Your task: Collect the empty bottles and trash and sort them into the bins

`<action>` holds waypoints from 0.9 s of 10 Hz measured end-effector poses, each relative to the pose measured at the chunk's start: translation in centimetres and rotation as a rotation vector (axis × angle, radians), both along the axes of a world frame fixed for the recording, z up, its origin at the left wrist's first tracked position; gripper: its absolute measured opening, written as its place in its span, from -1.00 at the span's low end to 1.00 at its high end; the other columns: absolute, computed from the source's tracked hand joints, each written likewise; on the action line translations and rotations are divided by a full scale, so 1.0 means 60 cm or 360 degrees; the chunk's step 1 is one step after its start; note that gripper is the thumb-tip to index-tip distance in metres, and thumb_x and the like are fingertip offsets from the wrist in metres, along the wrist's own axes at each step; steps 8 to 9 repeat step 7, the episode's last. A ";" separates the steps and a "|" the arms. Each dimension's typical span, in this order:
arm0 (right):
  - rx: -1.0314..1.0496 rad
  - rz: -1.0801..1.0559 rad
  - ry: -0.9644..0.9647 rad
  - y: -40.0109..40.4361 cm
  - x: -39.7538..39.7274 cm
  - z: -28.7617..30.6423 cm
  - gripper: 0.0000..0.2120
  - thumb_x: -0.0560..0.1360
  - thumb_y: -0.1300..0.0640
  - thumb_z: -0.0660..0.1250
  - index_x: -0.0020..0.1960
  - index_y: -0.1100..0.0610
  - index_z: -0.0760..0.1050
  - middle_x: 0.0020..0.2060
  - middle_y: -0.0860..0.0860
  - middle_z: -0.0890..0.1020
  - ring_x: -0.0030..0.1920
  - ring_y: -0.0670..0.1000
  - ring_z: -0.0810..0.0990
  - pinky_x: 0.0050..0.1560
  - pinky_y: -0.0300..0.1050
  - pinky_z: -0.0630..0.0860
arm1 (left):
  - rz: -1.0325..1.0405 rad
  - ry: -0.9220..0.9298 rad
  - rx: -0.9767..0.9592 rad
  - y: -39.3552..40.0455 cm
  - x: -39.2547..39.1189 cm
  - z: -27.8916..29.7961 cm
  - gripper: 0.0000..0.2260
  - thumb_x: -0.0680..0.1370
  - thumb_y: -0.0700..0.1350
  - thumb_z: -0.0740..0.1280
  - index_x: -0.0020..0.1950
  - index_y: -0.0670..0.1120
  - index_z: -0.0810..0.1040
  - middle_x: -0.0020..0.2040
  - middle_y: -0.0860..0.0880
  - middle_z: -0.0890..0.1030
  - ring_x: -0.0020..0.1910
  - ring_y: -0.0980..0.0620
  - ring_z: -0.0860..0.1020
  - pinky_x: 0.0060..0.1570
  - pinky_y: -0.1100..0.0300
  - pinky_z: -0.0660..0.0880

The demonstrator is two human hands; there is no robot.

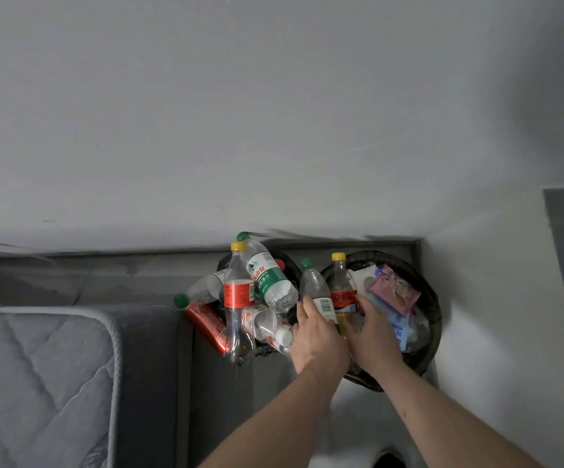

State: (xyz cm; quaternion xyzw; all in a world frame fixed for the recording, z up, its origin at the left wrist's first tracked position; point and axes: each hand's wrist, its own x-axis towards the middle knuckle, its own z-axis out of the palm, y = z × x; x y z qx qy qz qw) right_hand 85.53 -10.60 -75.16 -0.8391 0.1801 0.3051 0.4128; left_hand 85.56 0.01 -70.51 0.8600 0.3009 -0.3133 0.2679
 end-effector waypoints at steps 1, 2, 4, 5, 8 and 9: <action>-0.0093 0.0001 -0.0068 0.010 0.006 0.021 -0.49 0.54 -0.16 0.31 0.46 -0.09 0.38 0.31 -0.01 0.48 0.25 0.02 0.51 0.19 -0.08 0.45 | 0.0039 -0.0044 -0.0052 0.006 -0.005 -0.009 -0.41 0.63 -0.07 0.19 0.63 0.00 0.03 0.61 -0.02 0.21 0.44 -0.11 0.41 0.33 -0.06 0.42; -0.0182 0.0070 -0.0195 0.015 0.011 0.014 -0.53 0.59 -0.01 0.35 0.48 -0.05 0.39 0.34 0.00 0.42 0.33 0.02 0.42 0.25 -0.09 0.39 | 0.0045 -0.0097 -0.0129 0.014 -0.010 -0.016 -0.44 0.66 -0.10 0.14 0.64 0.02 0.04 0.62 -0.01 0.20 0.45 -0.10 0.40 0.37 -0.02 0.38; -0.0245 0.0226 -0.0313 0.020 0.018 0.019 -0.58 0.58 0.04 0.34 0.43 -0.08 0.45 0.34 -0.05 0.37 0.36 -0.02 0.37 0.30 -0.06 0.44 | -0.0014 -0.0251 -0.0065 0.031 -0.022 -0.015 -0.52 0.66 -0.12 0.13 0.59 0.03 0.17 0.56 0.04 0.29 0.43 -0.04 0.41 0.31 0.01 0.43; -0.0239 0.0236 -0.0406 0.023 0.010 0.025 -0.63 0.59 0.03 0.32 0.39 -0.06 0.48 0.31 -0.07 0.41 0.33 -0.04 0.40 0.29 -0.09 0.44 | -0.0047 -0.0304 -0.0091 0.042 -0.028 -0.007 -0.58 0.64 -0.13 0.14 0.52 0.03 0.27 0.50 0.05 0.35 0.38 -0.03 0.43 0.24 0.02 0.49; -0.0326 -0.0587 -0.0148 0.004 -0.103 0.026 -0.77 0.55 0.10 0.41 0.19 0.06 0.52 0.13 0.03 0.53 0.12 0.07 0.56 0.06 -0.07 0.50 | -0.0171 -0.0434 -0.0083 0.074 -0.074 0.021 -0.65 0.66 -0.09 0.19 0.46 0.05 0.39 0.44 0.13 0.35 0.33 0.06 0.44 0.26 0.11 0.50; -0.0326 -0.0587 -0.0148 0.004 -0.103 0.026 -0.77 0.55 0.10 0.41 0.19 0.06 0.52 0.13 0.03 0.53 0.12 0.07 0.56 0.06 -0.07 0.50 | -0.0171 -0.0434 -0.0083 0.074 -0.074 0.021 -0.65 0.66 -0.09 0.19 0.46 0.05 0.39 0.44 0.13 0.35 0.33 0.06 0.44 0.26 0.11 0.50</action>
